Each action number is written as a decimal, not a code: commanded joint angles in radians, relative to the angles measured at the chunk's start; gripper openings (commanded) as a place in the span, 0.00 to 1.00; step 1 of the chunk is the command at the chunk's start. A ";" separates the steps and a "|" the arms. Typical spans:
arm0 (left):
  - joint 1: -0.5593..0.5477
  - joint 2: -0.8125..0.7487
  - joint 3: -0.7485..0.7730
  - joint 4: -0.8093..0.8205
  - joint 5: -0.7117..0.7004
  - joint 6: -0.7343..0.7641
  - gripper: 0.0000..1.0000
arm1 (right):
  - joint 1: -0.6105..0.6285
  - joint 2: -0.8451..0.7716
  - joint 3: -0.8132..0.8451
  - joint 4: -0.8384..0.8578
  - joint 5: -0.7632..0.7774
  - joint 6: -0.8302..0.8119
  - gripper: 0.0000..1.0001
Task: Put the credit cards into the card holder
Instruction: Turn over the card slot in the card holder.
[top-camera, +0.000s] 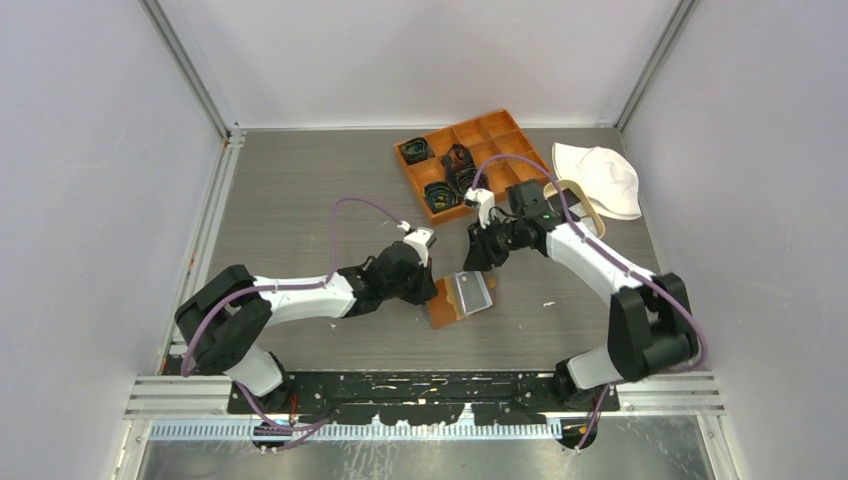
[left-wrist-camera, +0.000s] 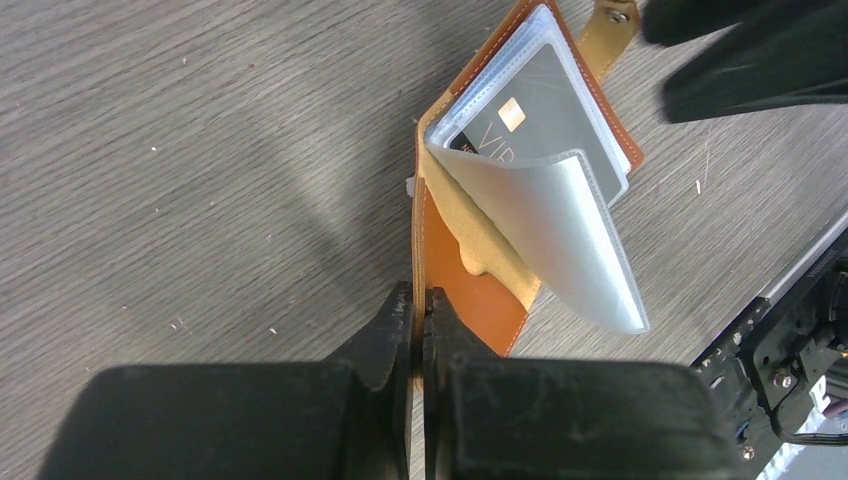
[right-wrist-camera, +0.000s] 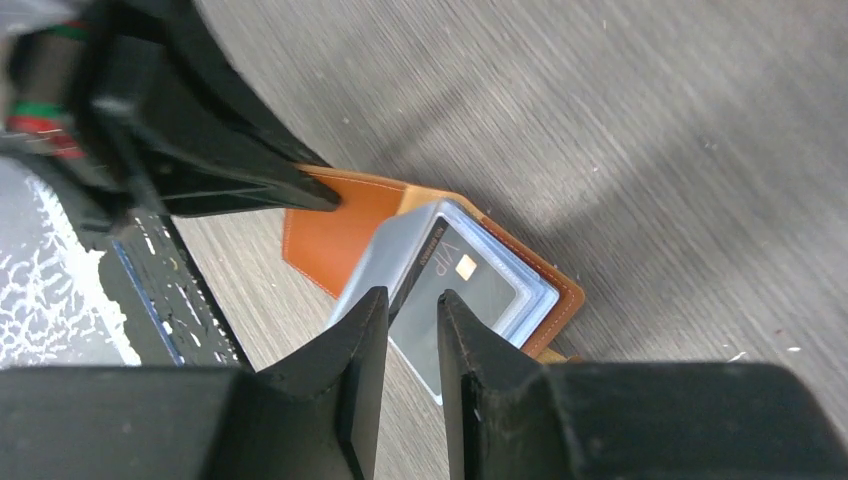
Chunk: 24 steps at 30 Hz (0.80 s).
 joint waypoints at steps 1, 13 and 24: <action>0.003 -0.032 0.017 0.012 0.008 -0.020 0.00 | 0.019 0.111 0.075 -0.078 0.075 0.003 0.30; 0.004 -0.024 0.009 0.010 -0.013 -0.028 0.00 | 0.039 0.235 0.137 -0.157 0.216 0.015 0.32; 0.003 -0.024 0.000 0.012 -0.023 -0.032 0.00 | 0.060 0.297 0.160 -0.196 0.207 0.014 0.35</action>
